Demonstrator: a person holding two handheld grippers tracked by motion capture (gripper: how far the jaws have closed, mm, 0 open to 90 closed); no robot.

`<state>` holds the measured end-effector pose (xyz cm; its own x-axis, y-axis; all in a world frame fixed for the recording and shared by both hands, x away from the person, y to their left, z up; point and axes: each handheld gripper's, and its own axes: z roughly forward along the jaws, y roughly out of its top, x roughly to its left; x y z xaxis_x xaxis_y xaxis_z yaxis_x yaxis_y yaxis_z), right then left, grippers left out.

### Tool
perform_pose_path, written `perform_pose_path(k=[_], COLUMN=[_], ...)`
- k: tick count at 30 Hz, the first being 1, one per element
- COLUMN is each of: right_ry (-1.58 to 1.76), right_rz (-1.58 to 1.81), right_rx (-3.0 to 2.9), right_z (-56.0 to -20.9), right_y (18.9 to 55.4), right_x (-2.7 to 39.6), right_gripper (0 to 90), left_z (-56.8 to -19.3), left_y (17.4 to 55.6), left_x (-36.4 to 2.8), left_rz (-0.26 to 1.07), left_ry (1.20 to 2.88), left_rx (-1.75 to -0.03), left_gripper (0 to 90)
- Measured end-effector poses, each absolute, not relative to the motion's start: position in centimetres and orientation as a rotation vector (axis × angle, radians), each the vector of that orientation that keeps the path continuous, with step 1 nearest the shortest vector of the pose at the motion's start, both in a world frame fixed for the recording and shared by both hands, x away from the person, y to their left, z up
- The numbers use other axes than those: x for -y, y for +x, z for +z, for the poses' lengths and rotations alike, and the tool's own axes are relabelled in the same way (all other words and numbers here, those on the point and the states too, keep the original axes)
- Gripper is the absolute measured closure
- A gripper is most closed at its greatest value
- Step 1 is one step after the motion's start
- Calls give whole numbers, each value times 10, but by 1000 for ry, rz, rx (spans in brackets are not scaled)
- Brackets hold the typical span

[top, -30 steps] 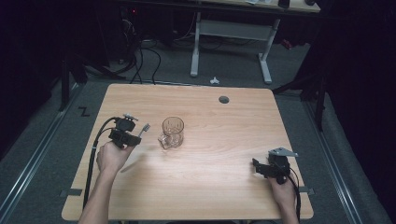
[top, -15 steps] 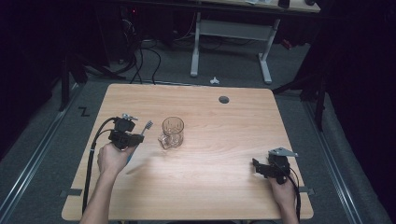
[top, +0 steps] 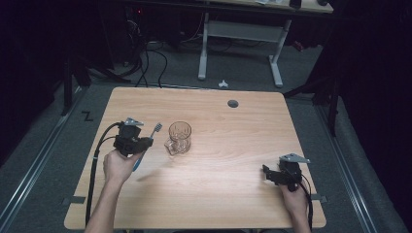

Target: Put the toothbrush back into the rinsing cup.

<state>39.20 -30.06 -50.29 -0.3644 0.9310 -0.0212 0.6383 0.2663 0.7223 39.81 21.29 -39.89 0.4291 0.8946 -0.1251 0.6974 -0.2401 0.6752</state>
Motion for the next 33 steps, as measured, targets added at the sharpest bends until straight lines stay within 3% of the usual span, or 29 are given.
perform_pose_path(k=[33], right_ry=[1417], right_rz=[879], right_rx=[-2096], right_z=[-503], right_y=[392], right_x=[301], right_gripper=[242], left_z=[-370], left_y=[403], left_x=[-176], left_rz=[376], left_ry=[1938], left_rx=[-1146], left_gripper=[800])
